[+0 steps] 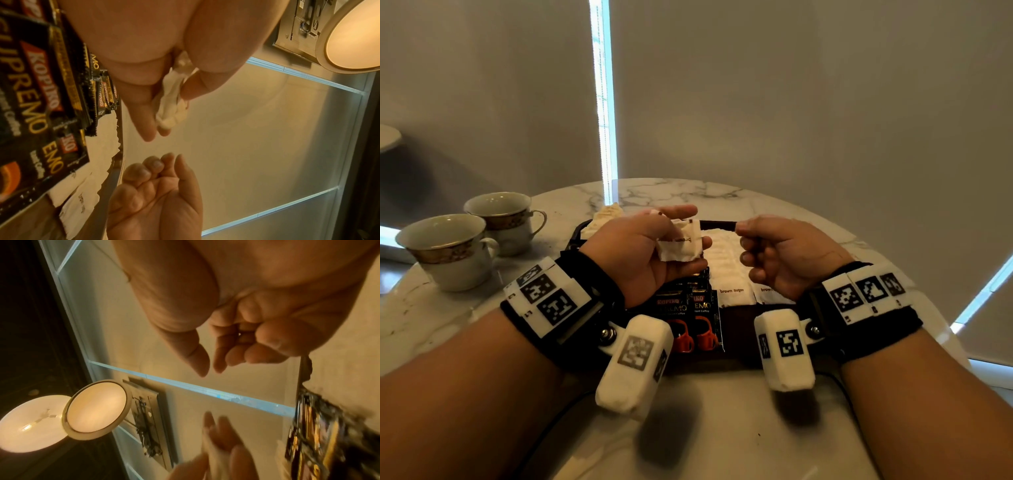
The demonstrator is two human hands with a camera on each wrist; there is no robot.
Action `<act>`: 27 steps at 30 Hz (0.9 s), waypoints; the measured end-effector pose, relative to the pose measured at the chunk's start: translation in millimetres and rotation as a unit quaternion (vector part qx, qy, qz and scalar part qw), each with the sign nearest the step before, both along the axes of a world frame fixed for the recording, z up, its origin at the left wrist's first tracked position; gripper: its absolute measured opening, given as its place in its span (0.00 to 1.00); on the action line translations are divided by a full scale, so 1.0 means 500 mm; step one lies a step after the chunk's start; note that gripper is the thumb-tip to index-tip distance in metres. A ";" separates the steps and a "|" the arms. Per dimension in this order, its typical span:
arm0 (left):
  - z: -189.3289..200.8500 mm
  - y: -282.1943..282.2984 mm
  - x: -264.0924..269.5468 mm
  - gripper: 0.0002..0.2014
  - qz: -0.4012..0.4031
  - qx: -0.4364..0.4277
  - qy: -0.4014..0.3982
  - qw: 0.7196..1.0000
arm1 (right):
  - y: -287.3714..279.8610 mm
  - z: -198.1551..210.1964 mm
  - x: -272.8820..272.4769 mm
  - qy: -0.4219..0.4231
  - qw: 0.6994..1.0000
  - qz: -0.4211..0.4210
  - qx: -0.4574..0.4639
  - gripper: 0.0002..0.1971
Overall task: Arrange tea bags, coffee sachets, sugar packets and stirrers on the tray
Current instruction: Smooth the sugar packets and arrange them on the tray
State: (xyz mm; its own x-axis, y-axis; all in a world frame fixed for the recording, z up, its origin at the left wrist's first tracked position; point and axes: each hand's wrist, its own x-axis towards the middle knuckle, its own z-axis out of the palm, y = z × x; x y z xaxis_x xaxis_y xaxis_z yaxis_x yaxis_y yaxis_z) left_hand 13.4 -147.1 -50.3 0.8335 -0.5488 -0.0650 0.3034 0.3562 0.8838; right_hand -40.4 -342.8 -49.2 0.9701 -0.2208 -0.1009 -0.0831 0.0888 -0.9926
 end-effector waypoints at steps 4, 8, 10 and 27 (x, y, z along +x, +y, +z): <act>-0.007 -0.001 0.000 0.12 0.005 0.011 -0.019 1.000 | 0.041 -0.004 -0.006 -0.026 0.998 0.047 -0.020 0.12; -0.007 -0.002 -0.002 0.10 0.023 0.017 -0.025 0.999 | 0.061 -0.005 -0.008 -0.029 0.997 0.053 -0.039 0.11; -0.006 -0.002 -0.002 0.08 0.024 0.017 -0.025 0.999 | 0.065 -0.005 -0.009 -0.030 0.998 0.042 -0.037 0.05; -0.002 0.006 0.002 0.15 -0.012 0.058 -0.008 0.998 | 0.069 0.006 -0.005 -0.077 0.993 -0.016 0.087 0.04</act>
